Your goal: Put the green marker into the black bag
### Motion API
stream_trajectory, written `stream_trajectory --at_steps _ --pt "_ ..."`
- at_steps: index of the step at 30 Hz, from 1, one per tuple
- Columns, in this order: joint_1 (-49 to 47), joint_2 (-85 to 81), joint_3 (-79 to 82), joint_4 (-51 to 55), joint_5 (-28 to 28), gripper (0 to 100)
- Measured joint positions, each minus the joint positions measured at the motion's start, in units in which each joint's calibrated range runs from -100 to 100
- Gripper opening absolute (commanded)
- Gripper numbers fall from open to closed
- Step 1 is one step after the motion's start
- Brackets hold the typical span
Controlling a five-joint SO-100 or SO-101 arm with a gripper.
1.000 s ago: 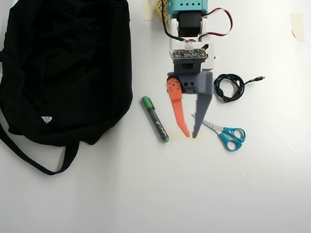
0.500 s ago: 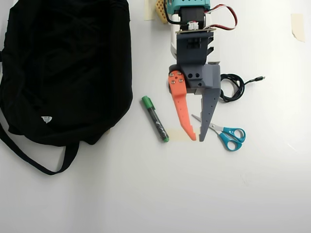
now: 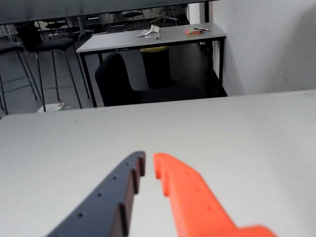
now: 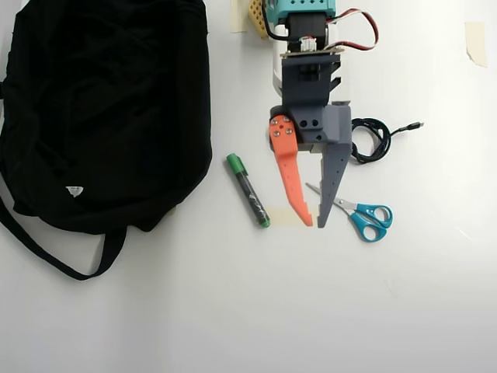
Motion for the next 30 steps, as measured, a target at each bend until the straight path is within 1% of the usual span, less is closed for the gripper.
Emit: stream_trajectory --at_steps 4,7,9,10,12,17,24,30 --pt "0.0 0.0 0.0 0.5 0.0 2" --pt "0.0 0.0 0.0 4.4 0.0 2" --pt "0.0 0.0 0.0 9.0 0.0 2" --pt "0.0 -0.1 0.0 13.5 0.0 2" --pt "0.0 -0.7 0.3 16.5 0.0 2" --pt "0.4 -3.6 0.6 29.0 0.0 2" --pt "2.8 -4.8 0.6 41.7 0.0 2" --pt "2.1 -4.9 0.6 52.2 0.0 2"
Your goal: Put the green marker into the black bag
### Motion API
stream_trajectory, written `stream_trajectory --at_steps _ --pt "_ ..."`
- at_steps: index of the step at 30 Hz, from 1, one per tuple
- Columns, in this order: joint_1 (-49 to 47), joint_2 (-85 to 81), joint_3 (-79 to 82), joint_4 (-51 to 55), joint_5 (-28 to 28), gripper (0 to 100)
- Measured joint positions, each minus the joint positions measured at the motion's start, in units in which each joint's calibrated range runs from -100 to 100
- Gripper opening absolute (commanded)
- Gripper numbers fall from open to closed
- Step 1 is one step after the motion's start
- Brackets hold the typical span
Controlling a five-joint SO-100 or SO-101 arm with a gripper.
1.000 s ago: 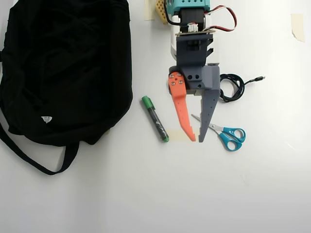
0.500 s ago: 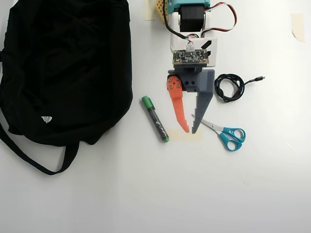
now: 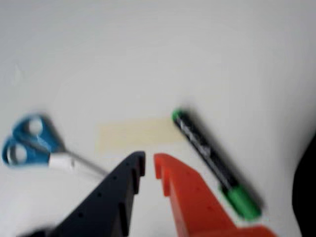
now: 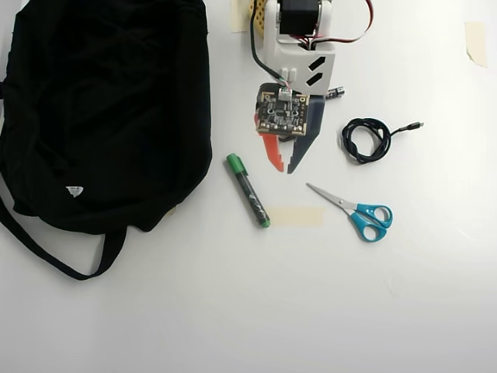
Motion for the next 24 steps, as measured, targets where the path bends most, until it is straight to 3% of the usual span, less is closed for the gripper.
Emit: stream_trajectory --at_steps 13,24 --pt "-1.8 -4.1 0.0 13.5 0.1 2" --pt "-3.8 -4.3 0.0 15.7 0.1 2"
